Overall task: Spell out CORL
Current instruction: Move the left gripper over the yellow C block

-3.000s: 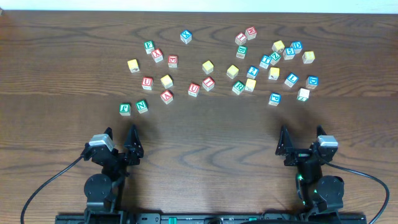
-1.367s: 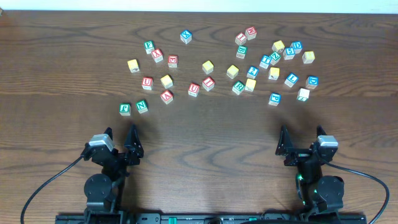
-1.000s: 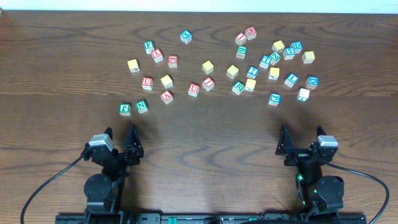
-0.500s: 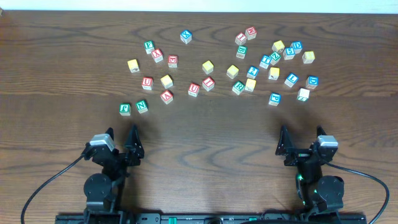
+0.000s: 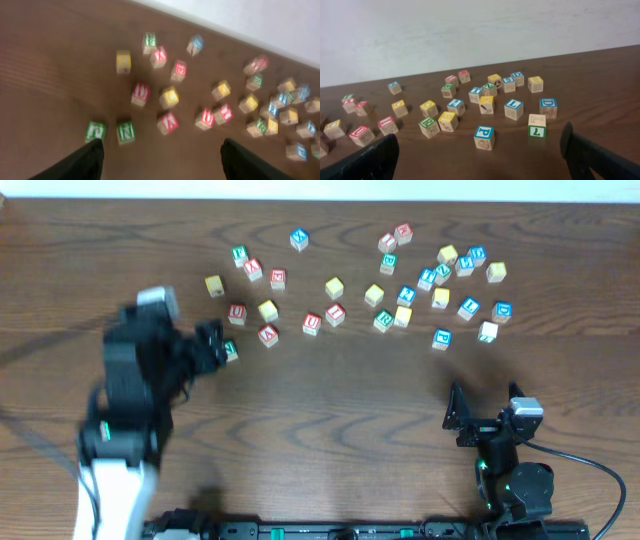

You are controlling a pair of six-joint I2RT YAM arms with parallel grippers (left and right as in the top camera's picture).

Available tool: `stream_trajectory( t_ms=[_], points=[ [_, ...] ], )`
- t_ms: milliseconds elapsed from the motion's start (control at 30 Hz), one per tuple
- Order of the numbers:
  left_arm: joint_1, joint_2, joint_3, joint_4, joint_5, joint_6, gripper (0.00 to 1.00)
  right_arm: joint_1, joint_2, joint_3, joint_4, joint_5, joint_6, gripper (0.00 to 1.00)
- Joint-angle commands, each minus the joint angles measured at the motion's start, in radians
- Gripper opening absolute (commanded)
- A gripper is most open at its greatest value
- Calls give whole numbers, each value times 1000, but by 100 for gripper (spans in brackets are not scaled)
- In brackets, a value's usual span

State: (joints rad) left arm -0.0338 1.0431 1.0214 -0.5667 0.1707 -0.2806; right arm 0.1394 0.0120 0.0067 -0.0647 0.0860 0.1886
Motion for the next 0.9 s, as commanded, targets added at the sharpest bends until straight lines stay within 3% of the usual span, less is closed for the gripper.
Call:
stream_trajectory(
  t_ms=[0,333,567,867],
  points=[
    [4,220,244,-101,32,16,73,-7,-5,-2,-3,1,-14,99],
    [4,424,284,-118,76,5,74,-7,-5,-2,-3,1,-14,99],
    [-46,469,317,-209,-81,-135,73,-7,-5,-2,-3,1,-14,99],
    [-142,688,608,-373,-169,-264,73,-7,-5,-2,-3,1,-14,99]
  ],
)
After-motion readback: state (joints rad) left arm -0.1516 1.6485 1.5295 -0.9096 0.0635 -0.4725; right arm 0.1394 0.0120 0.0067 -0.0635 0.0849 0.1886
